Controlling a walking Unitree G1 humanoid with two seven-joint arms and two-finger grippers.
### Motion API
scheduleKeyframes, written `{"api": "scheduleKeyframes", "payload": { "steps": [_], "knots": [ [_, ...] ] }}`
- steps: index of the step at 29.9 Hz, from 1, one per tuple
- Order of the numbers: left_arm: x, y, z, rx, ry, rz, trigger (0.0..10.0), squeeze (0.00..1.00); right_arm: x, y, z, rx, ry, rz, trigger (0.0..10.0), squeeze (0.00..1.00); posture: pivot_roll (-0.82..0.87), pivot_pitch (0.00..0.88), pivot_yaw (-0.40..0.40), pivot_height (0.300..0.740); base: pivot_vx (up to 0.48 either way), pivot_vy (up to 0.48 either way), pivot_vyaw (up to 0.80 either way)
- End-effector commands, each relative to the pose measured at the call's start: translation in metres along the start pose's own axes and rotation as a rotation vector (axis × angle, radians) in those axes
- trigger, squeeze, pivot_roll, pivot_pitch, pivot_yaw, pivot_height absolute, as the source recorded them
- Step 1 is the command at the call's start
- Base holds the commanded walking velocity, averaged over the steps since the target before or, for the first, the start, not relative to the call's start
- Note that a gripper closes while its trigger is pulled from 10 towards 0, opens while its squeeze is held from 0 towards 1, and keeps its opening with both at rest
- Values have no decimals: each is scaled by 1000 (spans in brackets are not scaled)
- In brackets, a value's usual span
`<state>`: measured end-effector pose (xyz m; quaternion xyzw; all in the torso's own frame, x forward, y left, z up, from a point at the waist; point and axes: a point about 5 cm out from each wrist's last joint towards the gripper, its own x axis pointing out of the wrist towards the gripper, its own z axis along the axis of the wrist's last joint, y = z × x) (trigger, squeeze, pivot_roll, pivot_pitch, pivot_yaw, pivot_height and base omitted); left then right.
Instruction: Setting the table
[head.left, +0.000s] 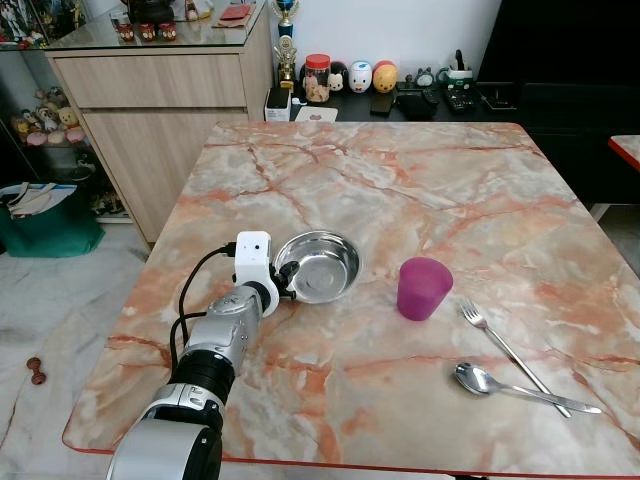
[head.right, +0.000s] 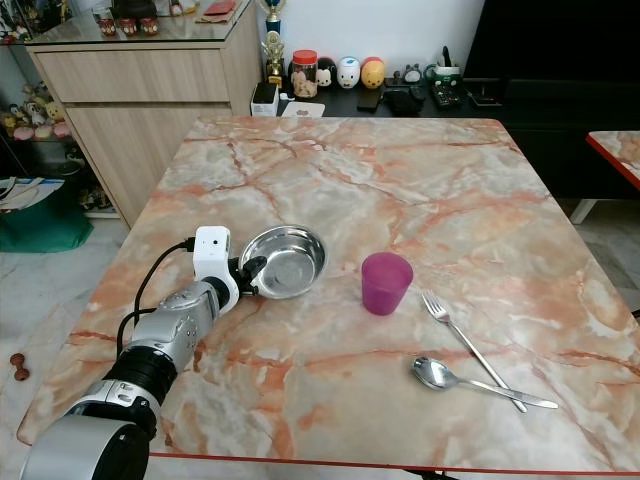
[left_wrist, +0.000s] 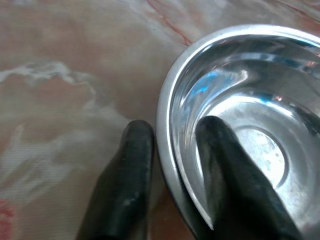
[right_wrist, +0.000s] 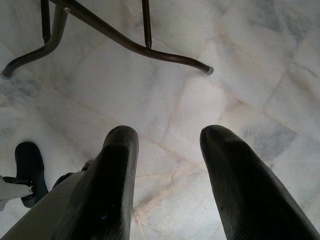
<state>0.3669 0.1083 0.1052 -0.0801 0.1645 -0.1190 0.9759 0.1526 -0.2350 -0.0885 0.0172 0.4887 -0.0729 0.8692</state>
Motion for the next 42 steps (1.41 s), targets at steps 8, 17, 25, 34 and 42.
{"api": "scheduleKeyframes", "payload": {
  "steps": [8, 17, 25, 34, 42],
  "knots": [
    [1, 3, 4, 4, 6, 12, 0, 0, 0, 0, 2, 4, -1, 2, 10000, 0, 90, 0, -17, 727, 0, 0, 0],
    [-3, 9, 3, 1, -8, 22, 0, 0, 0, 0, 2, 5, -1, 0, 10000, 0, 93, 0, -20, 727, 0, 0, 0],
    [-13, 5, 17, -144, -204, -34, 6039, 0, 0, -1, 1, 2, 0, -2, 10000, 0, 86, 0, -21, 727, 0, 0, 0],
    [-44, 33, 22, -227, -378, 7, 10000, 0, -1, -4, 0, -15, 2, -5, 10000, 0, 102, 0, -33, 727, 0, 0, 0],
    [-59, 36, 18, -350, -402, -32, 10000, 0, -1, -4, -1, -20, 4, -6, 10000, 0, 96, 0, -35, 727, 0, 0, 0]
  ]
}}
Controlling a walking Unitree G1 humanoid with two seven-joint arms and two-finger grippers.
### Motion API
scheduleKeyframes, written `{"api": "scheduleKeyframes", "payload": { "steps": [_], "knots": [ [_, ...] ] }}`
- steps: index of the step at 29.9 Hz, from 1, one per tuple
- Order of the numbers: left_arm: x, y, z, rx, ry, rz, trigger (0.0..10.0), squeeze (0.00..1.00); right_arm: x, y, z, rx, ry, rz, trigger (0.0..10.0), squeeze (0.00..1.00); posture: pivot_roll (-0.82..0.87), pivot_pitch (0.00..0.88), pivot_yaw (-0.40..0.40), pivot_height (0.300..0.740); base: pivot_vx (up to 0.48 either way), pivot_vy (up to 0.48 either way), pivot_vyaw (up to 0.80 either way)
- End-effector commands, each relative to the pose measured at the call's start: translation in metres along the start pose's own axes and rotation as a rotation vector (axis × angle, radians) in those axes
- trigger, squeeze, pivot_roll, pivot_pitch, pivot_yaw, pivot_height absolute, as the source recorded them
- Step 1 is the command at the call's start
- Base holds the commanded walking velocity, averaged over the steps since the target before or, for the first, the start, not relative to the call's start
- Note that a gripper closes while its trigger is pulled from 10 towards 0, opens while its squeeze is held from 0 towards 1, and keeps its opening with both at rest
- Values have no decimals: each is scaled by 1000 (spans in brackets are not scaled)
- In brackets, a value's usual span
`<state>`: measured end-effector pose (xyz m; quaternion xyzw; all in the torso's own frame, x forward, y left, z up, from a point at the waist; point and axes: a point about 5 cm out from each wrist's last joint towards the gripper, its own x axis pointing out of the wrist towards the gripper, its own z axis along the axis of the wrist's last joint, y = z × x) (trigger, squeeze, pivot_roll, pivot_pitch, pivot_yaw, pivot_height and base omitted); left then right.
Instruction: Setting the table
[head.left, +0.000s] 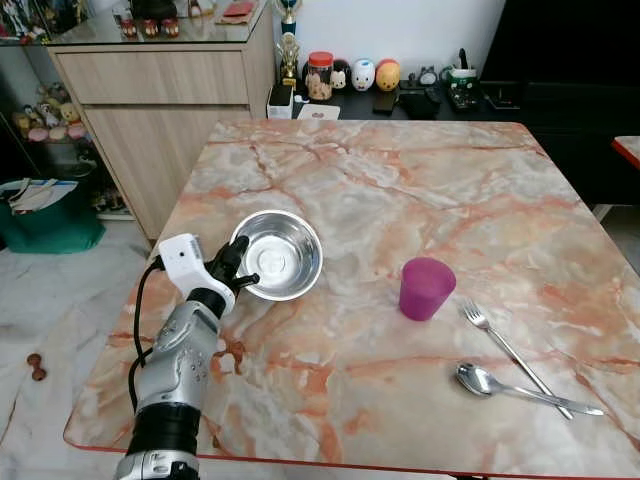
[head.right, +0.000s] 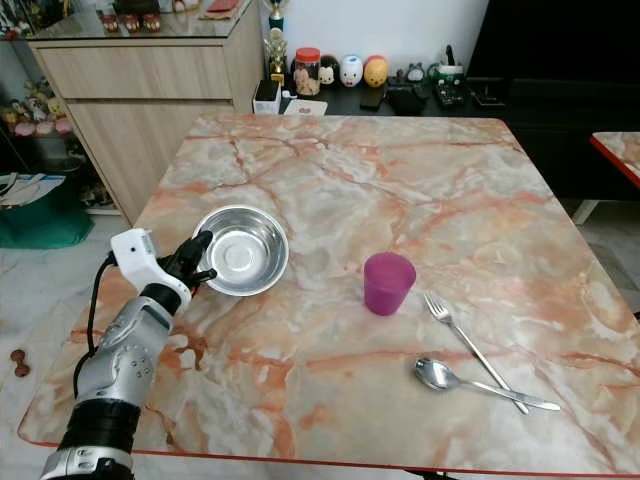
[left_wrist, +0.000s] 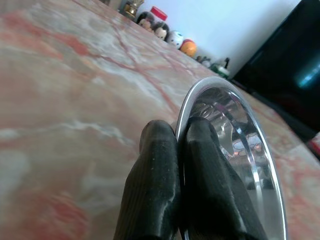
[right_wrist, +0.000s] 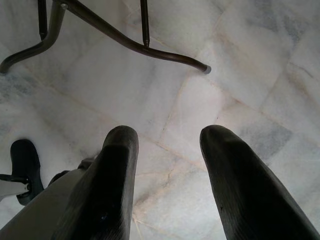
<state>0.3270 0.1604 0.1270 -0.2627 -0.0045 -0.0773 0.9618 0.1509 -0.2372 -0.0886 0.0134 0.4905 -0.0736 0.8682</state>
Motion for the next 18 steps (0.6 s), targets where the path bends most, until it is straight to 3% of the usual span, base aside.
{"api": "scheduleKeyframes", "payload": {
  "steps": [1, 8, 18],
  "knots": [
    [-2, -3, 5, -35, -24, -20, 10000, 0, 0, -2, 0, -13, 1, -2, 10000, 0, 96, 0, -36, 727, 0, 0, 0],
    [-11, -8, 14, -81, -62, -29, 10000, 0, -1, -4, -1, -13, 4, -8, 10000, 0, 97, 0, -40, 727, 0, 0, 0],
    [-15, -7, 27, -51, -101, -21, 10000, 0, -1, -5, 0, 6, -3, -15, 10000, 0, 102, 0, -49, 727, 0, 0, 0]
  ]
}}
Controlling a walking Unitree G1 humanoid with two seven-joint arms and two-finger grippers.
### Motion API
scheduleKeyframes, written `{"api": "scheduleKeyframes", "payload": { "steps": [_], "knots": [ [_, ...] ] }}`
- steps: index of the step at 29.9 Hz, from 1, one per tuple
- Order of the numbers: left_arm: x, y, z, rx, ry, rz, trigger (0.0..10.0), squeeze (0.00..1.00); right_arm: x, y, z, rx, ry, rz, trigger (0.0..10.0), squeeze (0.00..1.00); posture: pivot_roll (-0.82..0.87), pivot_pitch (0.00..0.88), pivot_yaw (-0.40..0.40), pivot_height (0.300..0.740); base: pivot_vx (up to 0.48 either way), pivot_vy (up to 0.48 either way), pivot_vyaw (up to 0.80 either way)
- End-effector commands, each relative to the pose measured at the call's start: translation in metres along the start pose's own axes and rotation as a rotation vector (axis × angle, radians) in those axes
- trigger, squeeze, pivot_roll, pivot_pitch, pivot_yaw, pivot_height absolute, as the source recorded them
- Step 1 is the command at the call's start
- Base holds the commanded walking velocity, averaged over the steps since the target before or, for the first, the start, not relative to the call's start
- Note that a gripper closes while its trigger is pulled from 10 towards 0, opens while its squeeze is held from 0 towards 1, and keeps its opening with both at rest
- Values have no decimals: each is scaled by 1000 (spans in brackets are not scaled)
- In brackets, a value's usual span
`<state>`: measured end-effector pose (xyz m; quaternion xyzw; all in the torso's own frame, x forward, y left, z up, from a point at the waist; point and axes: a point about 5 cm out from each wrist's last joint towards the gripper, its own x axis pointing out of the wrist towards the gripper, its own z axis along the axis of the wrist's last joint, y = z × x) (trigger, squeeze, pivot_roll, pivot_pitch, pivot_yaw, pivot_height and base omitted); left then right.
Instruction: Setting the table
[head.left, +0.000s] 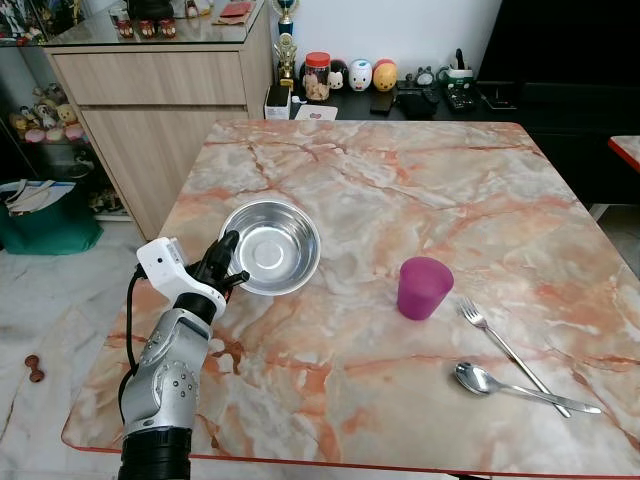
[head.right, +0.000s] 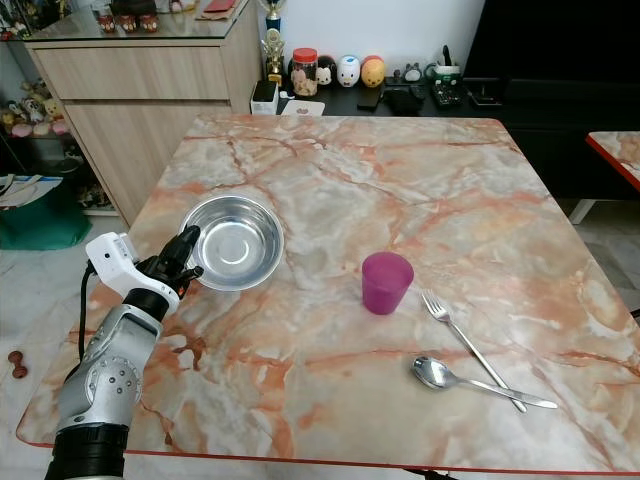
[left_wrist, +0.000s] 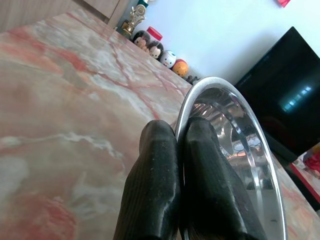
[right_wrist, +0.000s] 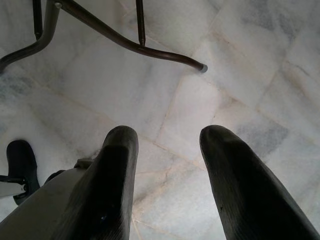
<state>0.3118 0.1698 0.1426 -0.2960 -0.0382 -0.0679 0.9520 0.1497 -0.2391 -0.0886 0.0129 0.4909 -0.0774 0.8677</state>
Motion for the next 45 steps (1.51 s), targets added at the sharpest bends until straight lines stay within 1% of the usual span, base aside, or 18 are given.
{"api": "scheduleKeyframes", "payload": {
  "steps": [1, 6, 10, 11, 12, 25, 30, 37, 45],
  "knots": [
    [2, -6, 9, 18, -26, -23, 10000, 0, 0, -3, 2, 7, -6, -10, 10000, 0, 99, 0, -49, 727, 0, 0, 0],
    [2, -9, 6, 10, -23, -8, 10000, 0, 0, -4, 3, 8, -7, -13, 10000, 0, 96, 0, -50, 727, 0, 0, 0],
    [2, -10, 4, 19, -24, -7, 10000, 0, 0, -4, 4, 8, -9, -15, 10000, 0, 95, 0, -52, 727, 0, 0, 0],
    [2, -10, 4, 22, -24, -7, 10000, 0, 0, -4, 4, 9, -9, -15, 10000, 0, 95, 0, -52, 727, 0, 0, 0],
    [3, -12, 2, 57, -15, -19, 10000, 0, 0, -4, 4, 8, -10, -16, 10000, 0, 98, 0, -54, 727, 0, 0, 0],
    [5, -16, 2, 55, -22, -21, 10000, 0, 0, -3, 5, 10, -12, -13, 10000, 0, 97, 0, -51, 727, -18, 0, 0],
    [6, -17, 1, 63, -17, -22, 10000, 0, 0, -3, 5, 5, -12, -9, 10000, 0, 99, 0, -48, 727, -149, 0, 0],
    [7, -23, -2, 64, -7, -36, 10000, 0, 0, -2, 5, 4, -12, -5, 10000, 0, 95, 0, -47, 727, -276, 0, 0],
    [7, -23, -4, 70, 1, -40, 10000, 0, 0, -2, 5, 3, -11, -5, 10000, 0, 88, 0, -44, 727, -278, 0, 0]
  ]
}}
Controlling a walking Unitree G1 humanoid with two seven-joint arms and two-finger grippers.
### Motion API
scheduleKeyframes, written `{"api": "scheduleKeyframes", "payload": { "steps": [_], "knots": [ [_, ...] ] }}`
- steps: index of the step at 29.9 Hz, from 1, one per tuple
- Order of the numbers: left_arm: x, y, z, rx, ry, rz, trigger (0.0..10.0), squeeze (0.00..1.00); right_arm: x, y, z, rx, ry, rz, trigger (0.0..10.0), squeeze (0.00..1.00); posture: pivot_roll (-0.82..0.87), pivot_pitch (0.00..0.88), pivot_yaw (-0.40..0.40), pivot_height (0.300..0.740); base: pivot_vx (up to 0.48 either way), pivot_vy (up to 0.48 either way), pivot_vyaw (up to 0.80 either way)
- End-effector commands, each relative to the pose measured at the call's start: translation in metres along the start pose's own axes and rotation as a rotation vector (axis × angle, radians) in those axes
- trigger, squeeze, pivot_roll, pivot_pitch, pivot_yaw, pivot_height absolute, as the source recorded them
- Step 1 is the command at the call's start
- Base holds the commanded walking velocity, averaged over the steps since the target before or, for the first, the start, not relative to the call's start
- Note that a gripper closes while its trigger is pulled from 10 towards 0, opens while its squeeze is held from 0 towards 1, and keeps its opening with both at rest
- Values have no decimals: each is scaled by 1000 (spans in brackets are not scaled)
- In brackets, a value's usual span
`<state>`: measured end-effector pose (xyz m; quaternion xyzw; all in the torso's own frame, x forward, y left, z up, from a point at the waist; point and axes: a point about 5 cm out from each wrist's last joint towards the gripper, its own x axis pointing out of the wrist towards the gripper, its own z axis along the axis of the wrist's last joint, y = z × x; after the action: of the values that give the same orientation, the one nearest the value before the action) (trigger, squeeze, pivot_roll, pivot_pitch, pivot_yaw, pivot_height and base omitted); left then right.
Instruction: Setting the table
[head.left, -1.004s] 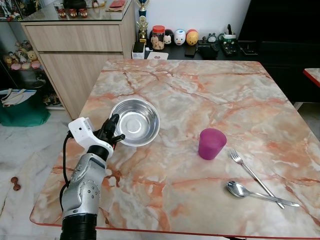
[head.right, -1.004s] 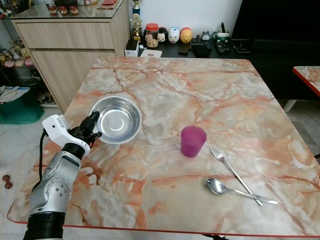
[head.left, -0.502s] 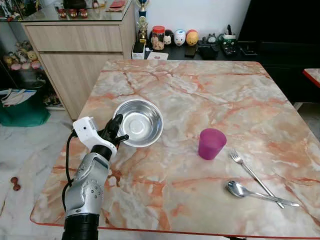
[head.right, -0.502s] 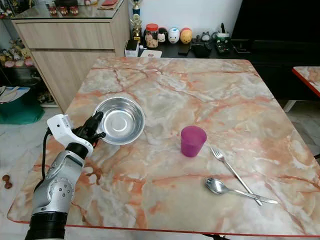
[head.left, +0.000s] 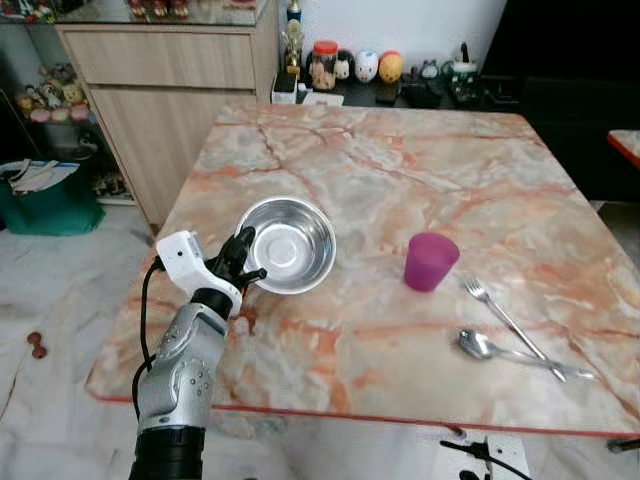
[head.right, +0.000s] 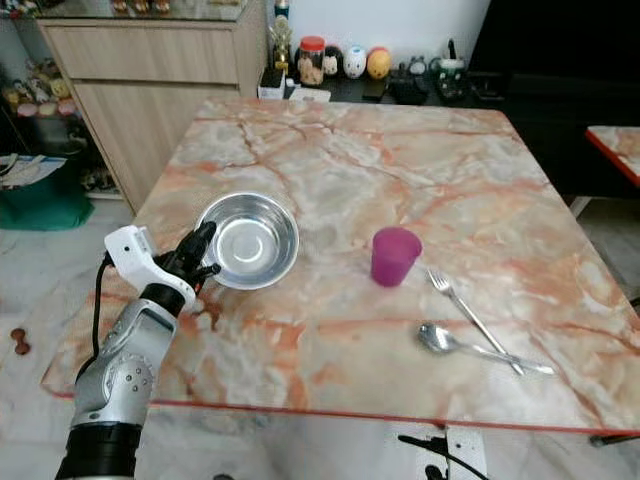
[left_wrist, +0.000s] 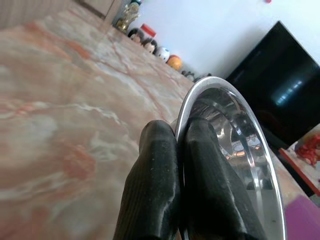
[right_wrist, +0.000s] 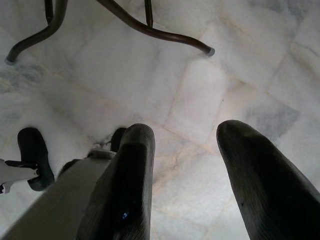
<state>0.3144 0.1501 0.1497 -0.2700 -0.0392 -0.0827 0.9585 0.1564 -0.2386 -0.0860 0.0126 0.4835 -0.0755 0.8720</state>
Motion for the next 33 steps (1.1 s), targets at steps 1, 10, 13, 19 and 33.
{"api": "scheduleKeyframes", "payload": {
  "steps": [1, 10, 13, 19, 33],
  "knots": [
    [2, -3, 2, 18, -11, -10, 10000, 0, -1, -3, -2, 5, 6, -9, 10000, 0, 87, 0, -42, 727, -281, 0, 0],
    [5, -6, 2, 35, -3, -26, 10000, 0, -1, -2, -4, 5, 9, -4, 10000, 0, 87, 0, -32, 727, -183, 0, 0],
    [5, -7, 1, 40, 1, -30, 10000, 0, -1, -2, -5, 6, 10, -3, 10000, 0, 89, 0, -30, 727, 0, 0, 0],
    [5, -7, 1, 51, 2, -32, 10000, 0, -1, -2, -5, 7, 11, -3, 10000, 0, 90, 0, -29, 727, 0, 0, 0],
    [8, -7, 9, 65, -43, -12, 10000, 0, -1, -2, -2, 8, 5, -3, 10000, 0, 94, 0, -34, 727, 0, 0, 0]
  ]
}}
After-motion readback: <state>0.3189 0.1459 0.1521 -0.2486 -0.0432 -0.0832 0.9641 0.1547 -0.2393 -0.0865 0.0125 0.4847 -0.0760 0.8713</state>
